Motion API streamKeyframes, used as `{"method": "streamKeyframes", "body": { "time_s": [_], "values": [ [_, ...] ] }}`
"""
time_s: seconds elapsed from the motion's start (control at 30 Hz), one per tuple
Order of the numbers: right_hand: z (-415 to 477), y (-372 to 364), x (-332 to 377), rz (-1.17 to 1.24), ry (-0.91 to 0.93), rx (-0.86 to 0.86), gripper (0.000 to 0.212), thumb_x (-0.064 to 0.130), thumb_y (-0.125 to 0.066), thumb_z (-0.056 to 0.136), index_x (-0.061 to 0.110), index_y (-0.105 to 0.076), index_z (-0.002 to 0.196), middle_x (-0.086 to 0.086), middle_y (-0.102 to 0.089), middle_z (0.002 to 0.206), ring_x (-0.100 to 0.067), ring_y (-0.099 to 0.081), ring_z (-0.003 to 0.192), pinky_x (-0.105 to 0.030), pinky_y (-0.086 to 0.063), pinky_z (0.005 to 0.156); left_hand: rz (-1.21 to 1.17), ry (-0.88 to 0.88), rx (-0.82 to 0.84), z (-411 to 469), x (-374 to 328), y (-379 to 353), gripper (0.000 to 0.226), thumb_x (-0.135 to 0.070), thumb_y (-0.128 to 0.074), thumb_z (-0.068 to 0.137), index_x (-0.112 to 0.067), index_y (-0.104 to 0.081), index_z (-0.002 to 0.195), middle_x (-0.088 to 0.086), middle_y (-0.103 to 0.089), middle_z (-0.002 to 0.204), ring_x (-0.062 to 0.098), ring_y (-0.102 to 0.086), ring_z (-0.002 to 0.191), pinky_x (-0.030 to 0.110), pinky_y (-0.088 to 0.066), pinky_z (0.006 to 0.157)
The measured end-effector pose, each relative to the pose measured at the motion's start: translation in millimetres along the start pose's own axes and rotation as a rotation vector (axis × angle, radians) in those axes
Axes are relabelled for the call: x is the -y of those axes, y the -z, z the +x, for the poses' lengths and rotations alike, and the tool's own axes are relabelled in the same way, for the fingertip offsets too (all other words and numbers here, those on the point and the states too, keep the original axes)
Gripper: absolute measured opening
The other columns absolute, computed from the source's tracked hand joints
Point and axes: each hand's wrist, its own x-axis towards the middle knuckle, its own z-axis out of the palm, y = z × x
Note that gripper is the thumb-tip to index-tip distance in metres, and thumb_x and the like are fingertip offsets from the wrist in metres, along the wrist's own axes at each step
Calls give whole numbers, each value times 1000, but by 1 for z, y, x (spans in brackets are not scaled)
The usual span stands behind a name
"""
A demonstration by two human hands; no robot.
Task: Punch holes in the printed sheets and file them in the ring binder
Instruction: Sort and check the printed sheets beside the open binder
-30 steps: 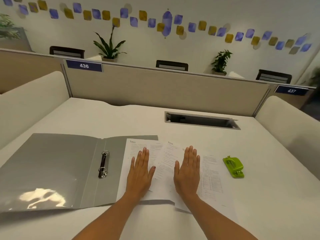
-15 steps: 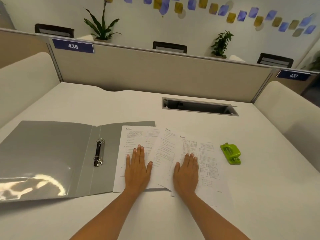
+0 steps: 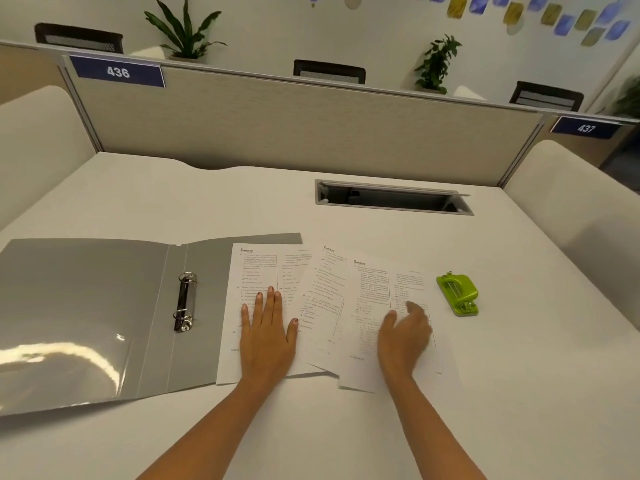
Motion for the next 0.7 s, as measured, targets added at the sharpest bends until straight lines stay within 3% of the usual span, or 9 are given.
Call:
{"method": "streamKeyframes", "body": {
  "time_s": [0.07,0.17,0.27,0.43,0.57,0.7],
  "values": [
    [10,13,-7,-178,-89,-44,53,17,-64,84,2,-45,131,-21,-46,134,-38,-40,122,-45,-31,104,2,-4,-4,-1,0,1,76,-53,-4,95,-4,-32,146,10,-31,154,28,-27,143,47,-7,116],
    [23,30,-18,-387,-289,28,73,36,-71,79,2,-35,133,-23,-32,140,-41,-31,125,-49,-27,105,-5,-3,-7,-1,0,0,78,-55,-1,94,-5,-29,148,9,-27,156,26,-23,145,46,-6,118],
    [29,41,-24,-432,-409,99,87,51,-71,76,2,-29,135,-26,-24,142,-42,-26,128,-53,-25,106,-15,5,-9,0,-1,0,78,-55,-2,94,-6,-27,148,8,-26,156,26,-21,145,47,-8,119],
    [26,46,-29,-490,-452,149,95,52,-78,68,4,-28,134,-25,-31,134,-41,-36,120,-52,-37,101,-27,10,2,0,0,1,75,-54,-8,94,-6,-27,148,8,-26,156,27,-22,145,50,-13,119],
    [31,54,-24,-373,-472,195,88,36,-81,72,0,-27,132,-25,-38,131,-46,-45,118,-52,-41,96,-31,15,9,-1,0,3,73,-52,-12,94,-6,-27,148,8,-26,156,27,-21,145,49,-12,119],
    [31,61,-24,-233,-455,222,60,19,-73,82,-2,-38,126,-25,-54,127,-44,-55,112,-47,-48,89,-34,21,36,-1,-1,6,72,-50,-14,94,-6,-29,148,9,-28,155,27,-24,145,50,-15,118]
  ]
}}
